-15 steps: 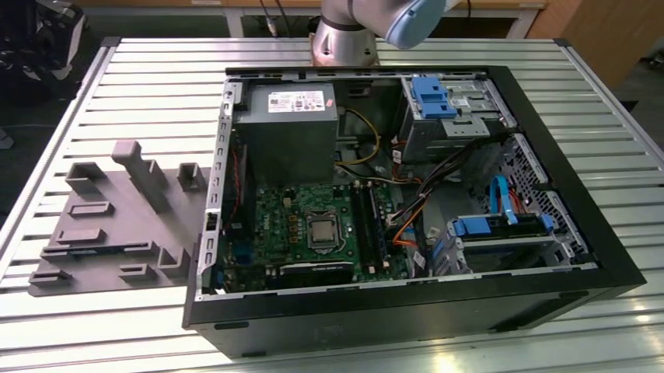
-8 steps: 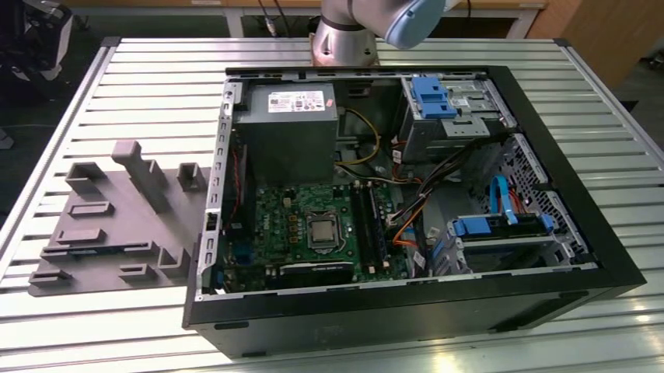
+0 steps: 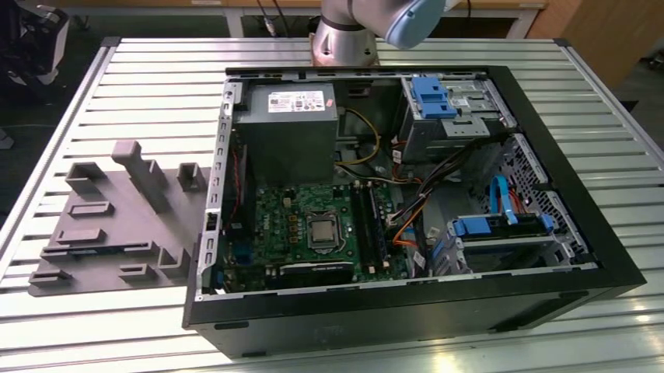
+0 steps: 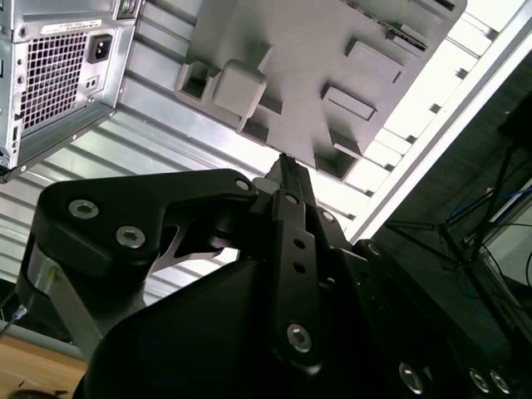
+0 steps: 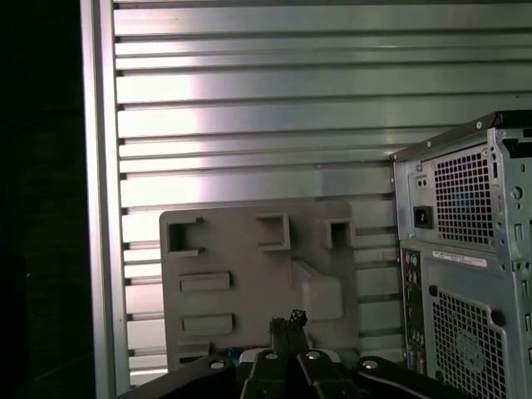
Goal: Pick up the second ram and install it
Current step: 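Reach for the second ram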
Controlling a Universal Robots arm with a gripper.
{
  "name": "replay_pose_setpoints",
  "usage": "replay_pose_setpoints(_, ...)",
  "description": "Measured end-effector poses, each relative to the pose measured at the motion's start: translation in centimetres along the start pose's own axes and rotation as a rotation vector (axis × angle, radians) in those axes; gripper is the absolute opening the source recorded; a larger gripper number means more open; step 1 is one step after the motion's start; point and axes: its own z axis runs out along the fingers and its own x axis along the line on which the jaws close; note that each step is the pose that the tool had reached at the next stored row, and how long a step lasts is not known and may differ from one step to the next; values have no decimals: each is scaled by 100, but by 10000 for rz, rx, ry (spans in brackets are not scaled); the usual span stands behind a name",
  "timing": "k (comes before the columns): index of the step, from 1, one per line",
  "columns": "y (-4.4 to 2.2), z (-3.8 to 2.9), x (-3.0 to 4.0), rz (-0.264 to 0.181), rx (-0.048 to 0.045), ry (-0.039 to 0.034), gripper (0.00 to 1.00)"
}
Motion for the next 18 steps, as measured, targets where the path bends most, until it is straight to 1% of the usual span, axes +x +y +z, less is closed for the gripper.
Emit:
replay_pose_setpoints(9,-76,21,-4,0,0,-1,11)
replay_pose_setpoints(18,-177,30,-11,0,0,-1,11)
